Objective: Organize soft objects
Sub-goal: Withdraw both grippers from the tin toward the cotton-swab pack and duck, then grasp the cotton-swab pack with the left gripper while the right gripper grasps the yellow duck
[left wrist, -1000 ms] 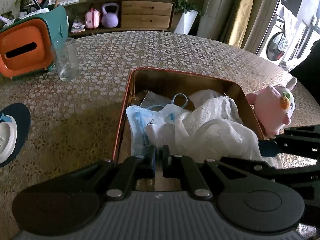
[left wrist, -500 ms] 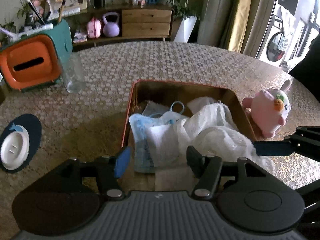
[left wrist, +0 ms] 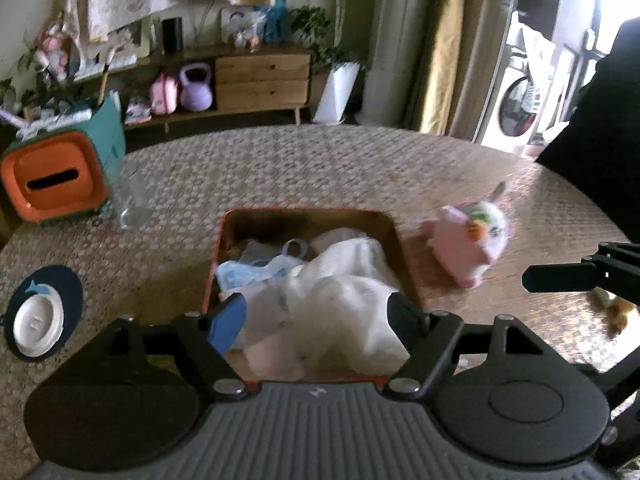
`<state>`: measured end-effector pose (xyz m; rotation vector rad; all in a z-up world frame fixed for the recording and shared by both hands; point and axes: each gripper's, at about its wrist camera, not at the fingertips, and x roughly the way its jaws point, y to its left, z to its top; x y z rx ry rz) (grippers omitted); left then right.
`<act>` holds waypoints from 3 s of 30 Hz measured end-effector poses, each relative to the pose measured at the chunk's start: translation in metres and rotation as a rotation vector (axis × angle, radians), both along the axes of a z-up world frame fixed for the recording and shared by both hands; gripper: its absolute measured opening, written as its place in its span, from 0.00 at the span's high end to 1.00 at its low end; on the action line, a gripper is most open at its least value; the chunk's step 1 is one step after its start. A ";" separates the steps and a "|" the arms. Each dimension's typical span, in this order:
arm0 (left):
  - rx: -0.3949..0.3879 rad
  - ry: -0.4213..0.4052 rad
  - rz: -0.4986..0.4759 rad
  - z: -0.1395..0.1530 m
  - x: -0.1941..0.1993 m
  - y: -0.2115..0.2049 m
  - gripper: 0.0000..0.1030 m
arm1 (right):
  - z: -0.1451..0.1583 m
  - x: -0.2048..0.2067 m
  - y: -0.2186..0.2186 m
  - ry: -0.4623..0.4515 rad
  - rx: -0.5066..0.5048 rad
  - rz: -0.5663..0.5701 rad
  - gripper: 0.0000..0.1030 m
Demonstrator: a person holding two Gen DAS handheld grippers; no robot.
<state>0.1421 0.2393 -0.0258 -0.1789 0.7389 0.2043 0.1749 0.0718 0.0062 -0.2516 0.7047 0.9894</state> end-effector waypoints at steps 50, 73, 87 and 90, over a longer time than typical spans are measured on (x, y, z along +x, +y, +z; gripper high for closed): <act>-0.084 -0.072 -0.496 -0.023 0.145 -0.324 0.02 | -0.029 0.029 -0.342 -0.103 -0.019 -0.608 0.02; 0.089 0.069 -0.646 -0.108 0.230 -0.399 0.02 | -0.107 0.095 -0.354 0.044 -0.034 -0.651 0.19; 0.055 0.070 -0.696 -0.123 0.253 -0.406 0.05 | -0.126 0.119 -0.349 0.036 -0.019 -0.647 0.20; 0.021 0.070 -0.712 -0.123 0.254 -0.405 0.15 | -0.126 0.120 -0.352 0.047 0.004 -0.657 0.21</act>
